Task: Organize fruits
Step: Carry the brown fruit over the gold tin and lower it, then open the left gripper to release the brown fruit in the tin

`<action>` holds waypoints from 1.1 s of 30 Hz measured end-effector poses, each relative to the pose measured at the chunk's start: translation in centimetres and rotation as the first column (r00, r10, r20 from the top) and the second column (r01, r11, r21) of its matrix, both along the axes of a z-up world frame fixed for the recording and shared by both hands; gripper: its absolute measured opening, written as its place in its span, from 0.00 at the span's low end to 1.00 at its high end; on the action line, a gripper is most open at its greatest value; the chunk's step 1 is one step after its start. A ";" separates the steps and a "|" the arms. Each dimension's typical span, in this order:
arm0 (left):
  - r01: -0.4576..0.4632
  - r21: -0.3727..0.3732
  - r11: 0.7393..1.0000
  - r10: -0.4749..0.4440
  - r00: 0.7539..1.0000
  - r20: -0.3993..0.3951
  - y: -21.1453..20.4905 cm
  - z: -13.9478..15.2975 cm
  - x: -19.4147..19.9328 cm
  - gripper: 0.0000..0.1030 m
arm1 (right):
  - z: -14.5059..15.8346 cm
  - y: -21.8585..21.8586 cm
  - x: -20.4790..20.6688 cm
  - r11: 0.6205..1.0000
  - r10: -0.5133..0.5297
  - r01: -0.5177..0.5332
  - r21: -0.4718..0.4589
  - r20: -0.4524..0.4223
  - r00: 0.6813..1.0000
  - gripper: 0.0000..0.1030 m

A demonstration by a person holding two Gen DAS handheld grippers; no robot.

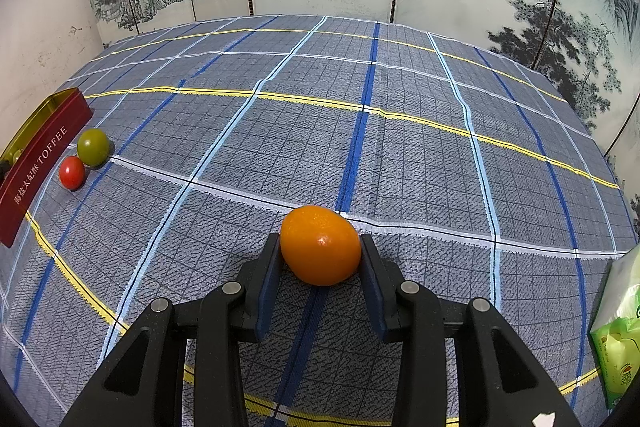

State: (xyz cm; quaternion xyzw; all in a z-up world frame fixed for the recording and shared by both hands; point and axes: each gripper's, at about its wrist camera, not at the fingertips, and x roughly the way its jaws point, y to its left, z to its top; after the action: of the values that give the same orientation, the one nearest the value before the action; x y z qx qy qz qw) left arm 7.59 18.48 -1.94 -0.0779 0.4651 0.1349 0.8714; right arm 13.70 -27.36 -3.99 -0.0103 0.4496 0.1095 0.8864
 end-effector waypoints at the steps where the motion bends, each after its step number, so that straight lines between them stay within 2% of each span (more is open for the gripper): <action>1: 0.000 0.001 1.000 0.000 1.000 0.000 0.0 0.0 0.0 0.36 | 0.0 0.0 0.0 1.000 0.000 0.000 -0.002 0.000 1.000 0.34; 19: -0.015 -0.015 1.000 0.015 1.000 -0.002 0.5 0.1 -0.6 0.43 | 0.1 0.0 0.0 1.000 -0.002 0.002 -0.014 0.004 1.000 0.34; 22: -0.021 -0.026 0.999 0.021 1.000 0.007 0.5 0.4 -0.9 0.48 | 0.1 0.2 0.0 1.000 -0.010 0.010 -0.016 0.002 1.000 0.34; 26: -0.013 -0.037 0.999 0.014 1.000 0.025 0.1 1.0 -1.4 0.61 | 0.2 0.5 0.1 0.999 -0.033 0.033 -0.035 -0.004 0.999 0.33; 33: 0.041 -0.019 0.999 -0.039 0.997 0.060 -1.4 1.9 -2.4 0.66 | 0.5 1.5 0.1 0.997 -0.050 0.049 -0.067 -0.014 0.999 0.33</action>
State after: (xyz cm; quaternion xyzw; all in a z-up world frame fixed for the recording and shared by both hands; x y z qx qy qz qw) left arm 5.16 17.06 -0.03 -0.0813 0.4415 0.1104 0.8867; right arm 13.81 -25.88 -3.51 -0.0281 0.4601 0.0726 0.8845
